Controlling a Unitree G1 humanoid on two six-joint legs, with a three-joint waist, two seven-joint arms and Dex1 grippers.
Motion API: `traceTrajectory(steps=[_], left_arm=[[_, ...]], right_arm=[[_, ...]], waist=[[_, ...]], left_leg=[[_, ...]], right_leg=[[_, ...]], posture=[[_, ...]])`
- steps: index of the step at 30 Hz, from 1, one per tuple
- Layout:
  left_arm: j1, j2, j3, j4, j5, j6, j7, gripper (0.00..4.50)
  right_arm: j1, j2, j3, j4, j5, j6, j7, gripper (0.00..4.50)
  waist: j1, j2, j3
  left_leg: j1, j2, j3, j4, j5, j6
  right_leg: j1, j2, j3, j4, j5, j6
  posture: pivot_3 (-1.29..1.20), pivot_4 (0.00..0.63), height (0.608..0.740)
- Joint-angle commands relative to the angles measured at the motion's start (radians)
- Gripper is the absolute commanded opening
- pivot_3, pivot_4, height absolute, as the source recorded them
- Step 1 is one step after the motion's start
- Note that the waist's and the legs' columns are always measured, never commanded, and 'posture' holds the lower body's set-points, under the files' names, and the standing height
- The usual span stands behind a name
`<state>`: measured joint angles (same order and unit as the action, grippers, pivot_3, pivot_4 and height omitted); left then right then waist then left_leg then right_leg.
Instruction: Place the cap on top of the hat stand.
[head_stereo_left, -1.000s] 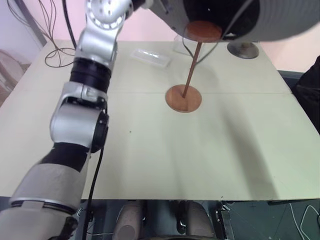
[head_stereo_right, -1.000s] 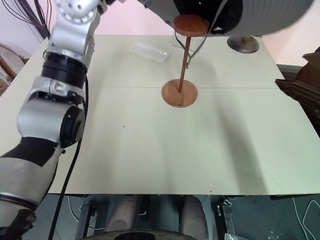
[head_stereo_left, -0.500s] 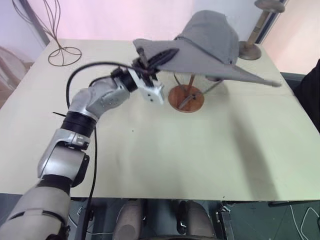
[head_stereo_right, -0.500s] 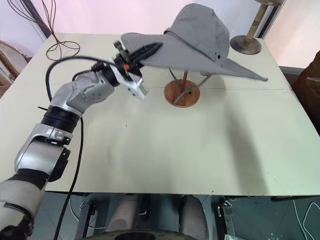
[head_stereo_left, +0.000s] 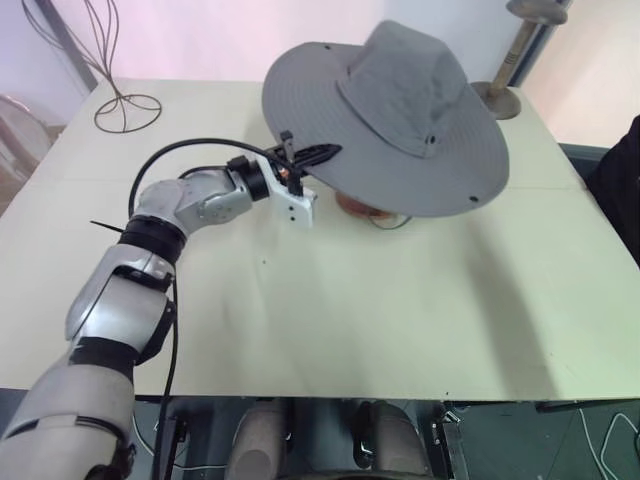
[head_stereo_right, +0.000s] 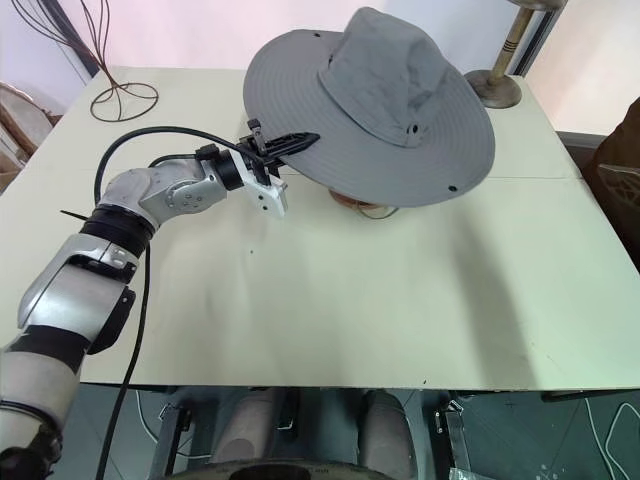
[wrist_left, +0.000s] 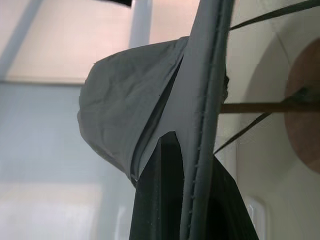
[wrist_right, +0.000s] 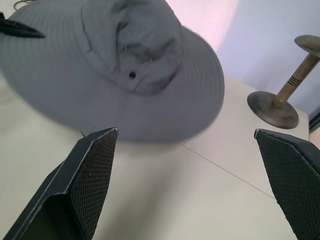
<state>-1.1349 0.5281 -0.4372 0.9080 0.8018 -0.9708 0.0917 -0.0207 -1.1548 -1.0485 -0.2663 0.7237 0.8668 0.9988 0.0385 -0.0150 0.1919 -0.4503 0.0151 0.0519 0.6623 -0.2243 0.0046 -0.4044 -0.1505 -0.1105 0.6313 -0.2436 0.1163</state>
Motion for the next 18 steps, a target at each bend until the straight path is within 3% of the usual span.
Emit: traceTrajectory(steps=[1,6,15,18], left_arm=[[-0.004,0.011,0.031,0.027,-0.078,-0.011,-0.036,0.05],[0.014,0.037,0.025,0.039,-0.107,-0.048,-0.053,0.05],[0.062,-0.005,0.026,0.030,-0.327,-0.113,-0.303,0.05],[0.077,-0.015,0.028,0.017,-0.391,-0.125,-0.390,0.96]], right_arm=[[0.003,0.006,-0.016,-0.007,-0.002,-0.018,0.004,4.50],[0.004,0.000,-0.007,0.001,-0.005,-0.021,0.012,4.50],[0.007,-0.012,0.015,0.002,-0.003,-0.021,0.047,4.50],[0.002,-0.015,0.025,0.005,-0.006,-0.025,0.048,4.50]], waist=[[-0.001,0.000,0.000],[-0.001,0.000,0.000],[0.000,0.000,0.000],[-0.001,0.000,0.000]], left_leg=[[0.000,0.000,0.000,0.000,0.000,0.000],[0.000,0.000,0.000,0.000,0.000,0.000],[0.000,0.000,0.000,0.001,0.000,0.000],[0.000,0.000,0.000,0.001,0.000,0.000]], right_leg=[[0.000,0.000,0.000,0.000,0.000,0.000],[0.000,0.000,0.000,0.000,0.000,0.000],[0.000,0.000,0.000,0.000,0.000,0.000],[0.000,0.000,0.000,0.000,0.000,0.000]], posture=[[0.00,0.150,0.740],[0.00,0.150,0.740],[0.00,0.150,0.740],[0.00,0.150,0.740]])
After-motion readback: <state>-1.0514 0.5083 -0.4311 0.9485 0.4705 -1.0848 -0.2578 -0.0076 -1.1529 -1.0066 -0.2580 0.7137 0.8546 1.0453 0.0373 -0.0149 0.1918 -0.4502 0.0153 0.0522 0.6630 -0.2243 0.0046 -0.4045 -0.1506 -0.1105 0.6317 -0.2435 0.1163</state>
